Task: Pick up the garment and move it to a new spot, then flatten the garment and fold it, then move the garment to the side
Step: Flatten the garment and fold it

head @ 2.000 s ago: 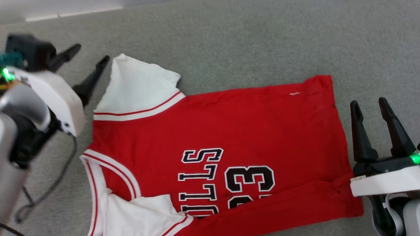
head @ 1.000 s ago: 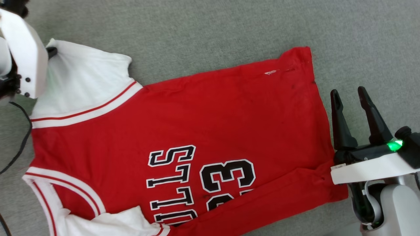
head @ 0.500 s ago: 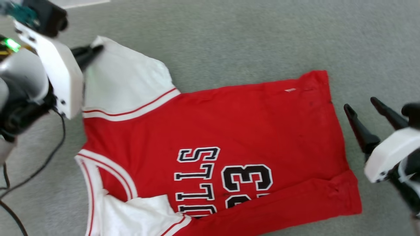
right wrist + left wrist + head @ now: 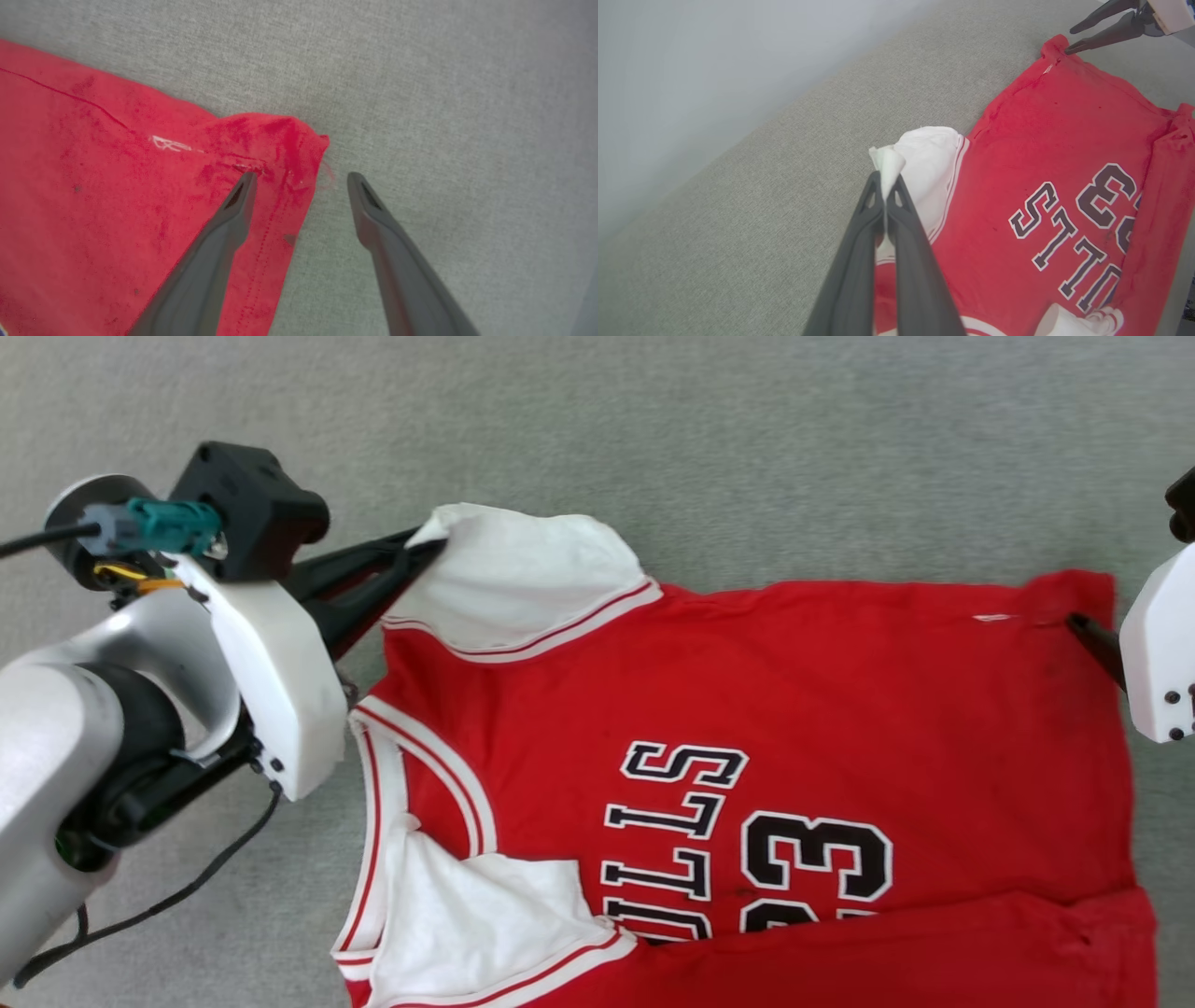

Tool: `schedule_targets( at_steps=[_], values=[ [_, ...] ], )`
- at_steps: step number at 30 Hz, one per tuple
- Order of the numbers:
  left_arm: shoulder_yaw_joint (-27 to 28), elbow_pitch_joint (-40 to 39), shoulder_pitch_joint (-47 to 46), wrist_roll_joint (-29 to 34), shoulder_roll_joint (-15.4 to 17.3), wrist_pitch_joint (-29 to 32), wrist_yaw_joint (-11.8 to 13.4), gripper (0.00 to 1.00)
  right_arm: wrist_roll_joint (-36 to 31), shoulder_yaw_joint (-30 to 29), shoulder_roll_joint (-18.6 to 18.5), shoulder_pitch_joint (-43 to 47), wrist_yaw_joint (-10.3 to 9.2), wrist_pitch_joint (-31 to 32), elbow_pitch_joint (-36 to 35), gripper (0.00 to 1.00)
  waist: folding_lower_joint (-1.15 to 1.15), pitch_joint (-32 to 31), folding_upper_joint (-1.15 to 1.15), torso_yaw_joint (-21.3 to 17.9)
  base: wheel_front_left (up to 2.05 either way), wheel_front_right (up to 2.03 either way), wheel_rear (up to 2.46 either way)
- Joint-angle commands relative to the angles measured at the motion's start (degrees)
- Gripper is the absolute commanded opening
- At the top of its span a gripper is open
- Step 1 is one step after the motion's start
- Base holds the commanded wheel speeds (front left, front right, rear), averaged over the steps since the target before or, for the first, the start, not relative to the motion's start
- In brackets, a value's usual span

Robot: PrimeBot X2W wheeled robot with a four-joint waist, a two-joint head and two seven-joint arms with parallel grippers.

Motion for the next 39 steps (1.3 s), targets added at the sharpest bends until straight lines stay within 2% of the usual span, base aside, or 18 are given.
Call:
schedule_targets(
  at_steps=[1, 11, 12, 13, 14, 20, 26, 33, 39],
  values=[
    [-0.14, -0.81, 0.81, 0.29, -0.57, -0.45, 0.32, 0.00, -0.45, 0.93, -1.14, -1.18, -0.05, 0.42, 1.38, 1.00, 0.00, 1.38, 0.00, 1.66, 0.00, 0.00, 0.00],
    [-1.16, -1.27, 1.83, 0.85, -2.40, -2.12, 0.74, 0.00, -0.15, 9.90, -2.39, -1.54, -0.04, -1.46, 10.36, 1.00, 0.00, 2.35, 0.00, 4.35, 0.00, 0.00, 0.00],
    [-1.30, -0.93, 2.12, 0.83, -2.65, -2.31, 0.77, 0.00, 0.30, 10.67, -2.24, -1.31, -0.03, -1.74, 11.02, 0.93, 0.00, 2.24, 0.00, 4.43, 0.00, 0.00, 0.00],
    [-1.43, -0.62, 2.34, 0.75, -2.88, -2.61, 0.76, 0.00, 0.65, 11.40, -2.35, -1.17, 0.02, -2.08, 11.70, 0.34, 0.00, 2.07, 0.00, 4.49, 0.00, 0.00, 0.00],
    [-1.51, -0.23, 2.47, 0.63, -3.08, -2.84, 0.81, 0.00, 0.83, 11.97, -2.53, -1.20, 0.03, -2.73, 12.16, 0.00, 0.00, 1.81, 0.00, 4.52, 0.00, 0.00, 0.00],
    [-1.16, 2.87, 4.33, 0.49, -3.68, -5.37, 1.80, 0.00, 2.70, 10.79, -2.95, -2.20, -0.05, -7.96, 14.59, 0.00, 0.00, -1.35, 0.00, 3.93, 0.00, 0.00, 0.00],
    [-0.64, 4.64, 8.48, -0.49, -2.27, -8.29, 3.30, 0.00, 5.74, 7.86, -3.04, -0.32, -0.05, -13.51, 15.08, 0.00, 0.00, -6.75, 0.00, 2.93, 0.00, 0.00, 0.00],
    [-0.86, 3.41, 15.83, -3.30, 0.26, -10.68, 5.66, 0.00, 9.62, 4.43, -4.14, 8.44, -0.05, -20.57, 11.50, 0.00, 0.00, -12.62, 0.00, 2.74, 0.00, 0.00, 0.00],
    [-1.73, 1.62, 21.85, -4.89, 2.45, -12.28, 7.69, 0.00, 10.81, 1.71, -5.22, 16.89, -0.05, -24.12, 7.39, 0.00, 0.00, -14.67, 0.00, 2.62, 0.00, 0.00, 0.00]
  ],
)
